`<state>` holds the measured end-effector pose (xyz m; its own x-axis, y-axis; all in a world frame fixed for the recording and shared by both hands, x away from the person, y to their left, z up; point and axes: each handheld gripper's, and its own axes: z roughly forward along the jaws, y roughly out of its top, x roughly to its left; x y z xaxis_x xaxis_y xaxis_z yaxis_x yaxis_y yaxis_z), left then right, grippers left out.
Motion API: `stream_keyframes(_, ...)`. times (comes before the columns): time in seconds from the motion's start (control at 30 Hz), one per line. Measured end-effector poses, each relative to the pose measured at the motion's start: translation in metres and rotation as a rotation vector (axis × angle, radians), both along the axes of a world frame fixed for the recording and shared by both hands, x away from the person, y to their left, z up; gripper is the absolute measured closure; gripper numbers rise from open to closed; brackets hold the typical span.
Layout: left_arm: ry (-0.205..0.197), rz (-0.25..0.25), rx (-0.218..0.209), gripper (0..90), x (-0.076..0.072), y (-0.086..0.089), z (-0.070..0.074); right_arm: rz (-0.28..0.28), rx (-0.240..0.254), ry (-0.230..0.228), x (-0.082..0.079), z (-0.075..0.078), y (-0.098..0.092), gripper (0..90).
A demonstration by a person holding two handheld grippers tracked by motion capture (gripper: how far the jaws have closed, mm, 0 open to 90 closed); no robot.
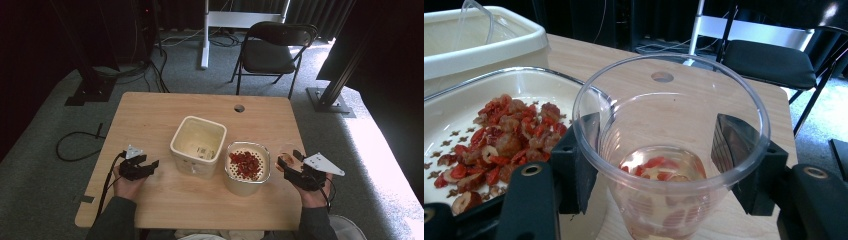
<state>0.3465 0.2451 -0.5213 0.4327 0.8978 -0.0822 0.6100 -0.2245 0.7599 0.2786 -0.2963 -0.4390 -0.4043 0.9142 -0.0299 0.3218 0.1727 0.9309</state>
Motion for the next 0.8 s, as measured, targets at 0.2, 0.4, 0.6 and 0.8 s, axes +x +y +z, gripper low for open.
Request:
stream_keyframes(0.2, 0.004, -0.003, 0.004, 39.5, 0.000, -0.001, 0.000, -0.001, -0.003, 0.003, 0.001, 0.002, 0.000, 36.3)
stream_keyframes(0.4, 0.003, -0.004, 0.006, 39.5, 0.000, -0.002, -0.001, -0.001, -0.005, 0.004, 0.000, 0.004, -0.001, 36.2)
stream_keyframes(0.6, 0.009, -0.009, 0.007, 39.5, 0.000, -0.003, -0.001, 0.005, -0.024, 0.007, 0.002, 0.010, 0.000, 36.2)
stream_keyframes(0.8, 0.008, -0.007, 0.008, 39.4, 0.000, -0.003, -0.001, 0.001, -0.032, -0.007, 0.002, 0.018, 0.001, 36.2)
